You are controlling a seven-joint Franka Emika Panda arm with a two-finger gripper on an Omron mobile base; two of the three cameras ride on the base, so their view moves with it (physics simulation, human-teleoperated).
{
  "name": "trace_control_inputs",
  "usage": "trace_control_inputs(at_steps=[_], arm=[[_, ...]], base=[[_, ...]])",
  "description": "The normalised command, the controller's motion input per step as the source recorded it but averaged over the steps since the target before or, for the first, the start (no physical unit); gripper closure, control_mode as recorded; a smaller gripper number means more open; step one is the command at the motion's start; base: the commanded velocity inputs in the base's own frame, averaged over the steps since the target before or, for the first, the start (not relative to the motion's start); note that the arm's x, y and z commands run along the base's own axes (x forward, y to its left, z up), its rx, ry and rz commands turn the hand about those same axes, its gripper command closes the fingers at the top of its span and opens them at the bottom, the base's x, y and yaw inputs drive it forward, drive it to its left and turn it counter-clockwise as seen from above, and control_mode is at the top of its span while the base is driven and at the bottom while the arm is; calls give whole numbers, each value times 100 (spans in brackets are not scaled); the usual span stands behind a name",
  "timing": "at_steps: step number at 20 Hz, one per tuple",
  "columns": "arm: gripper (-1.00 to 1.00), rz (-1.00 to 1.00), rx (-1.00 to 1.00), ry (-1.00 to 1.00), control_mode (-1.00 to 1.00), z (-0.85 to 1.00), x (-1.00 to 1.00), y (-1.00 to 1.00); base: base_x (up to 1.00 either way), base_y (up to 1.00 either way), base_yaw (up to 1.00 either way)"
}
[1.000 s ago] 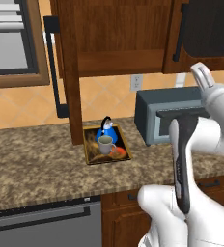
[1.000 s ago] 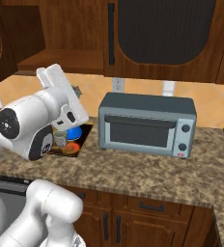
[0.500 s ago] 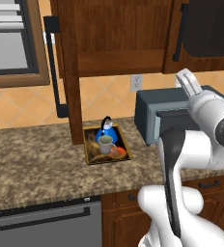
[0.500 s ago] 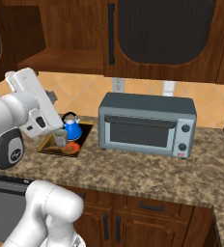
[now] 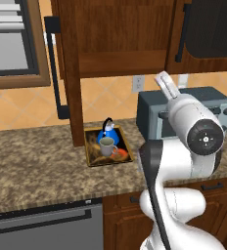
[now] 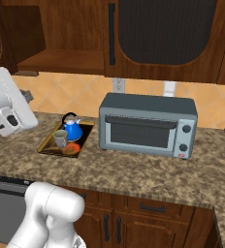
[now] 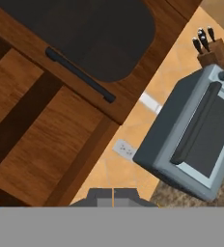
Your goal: Pick the kettle from the counter and place it on the tray. Then pick the mug from the cabinet and place it on the tray. Then close the cabinet doors.
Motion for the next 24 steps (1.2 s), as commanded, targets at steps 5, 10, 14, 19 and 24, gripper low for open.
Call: trace_control_inputs(at_steps=[5, 10, 14, 19, 24], arm=[[100, 0, 0, -1, -100, -1, -33, 100], [100, 0, -3, -9, -100, -15, -33, 100], [100, 0, 0, -16, -100, -9, -27, 84], [100, 0, 0, -15, -100, -2, -31, 57], [100, 0, 0, -8, -100, -7, -8, 75]], base=[[0, 0, 0], [0, 0, 0], [0, 0, 0], [0, 0, 0], [0, 0, 0]])
